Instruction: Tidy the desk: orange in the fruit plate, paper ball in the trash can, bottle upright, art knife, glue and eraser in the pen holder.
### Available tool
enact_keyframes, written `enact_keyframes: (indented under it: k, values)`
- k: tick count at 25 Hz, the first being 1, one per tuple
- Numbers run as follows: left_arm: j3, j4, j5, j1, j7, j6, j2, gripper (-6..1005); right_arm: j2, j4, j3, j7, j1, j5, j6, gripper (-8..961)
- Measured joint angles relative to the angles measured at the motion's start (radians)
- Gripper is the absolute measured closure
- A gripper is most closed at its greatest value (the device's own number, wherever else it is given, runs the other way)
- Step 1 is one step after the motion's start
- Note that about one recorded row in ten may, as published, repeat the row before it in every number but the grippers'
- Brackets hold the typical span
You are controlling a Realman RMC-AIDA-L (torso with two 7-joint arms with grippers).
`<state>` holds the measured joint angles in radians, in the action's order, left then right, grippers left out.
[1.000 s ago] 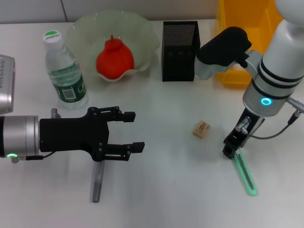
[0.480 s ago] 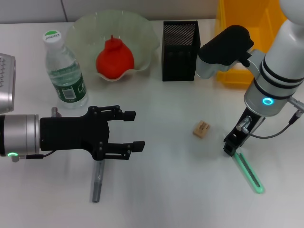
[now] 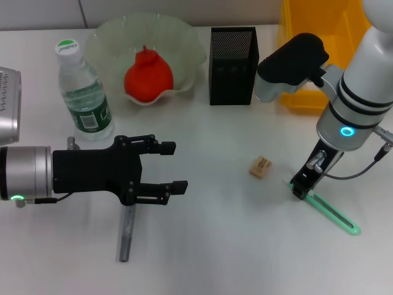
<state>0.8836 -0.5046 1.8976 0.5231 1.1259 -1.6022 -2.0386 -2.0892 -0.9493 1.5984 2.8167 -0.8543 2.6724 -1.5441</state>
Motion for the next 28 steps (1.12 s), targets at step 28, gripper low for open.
enact_keyframes:
  k: [28]
  values:
    - [0.0,0.0,0.0,0.005,-0.003,0.016,-0.001,201,0.005,-0.494,-0.197,-0.089,0.214,-0.121,0.173,776]
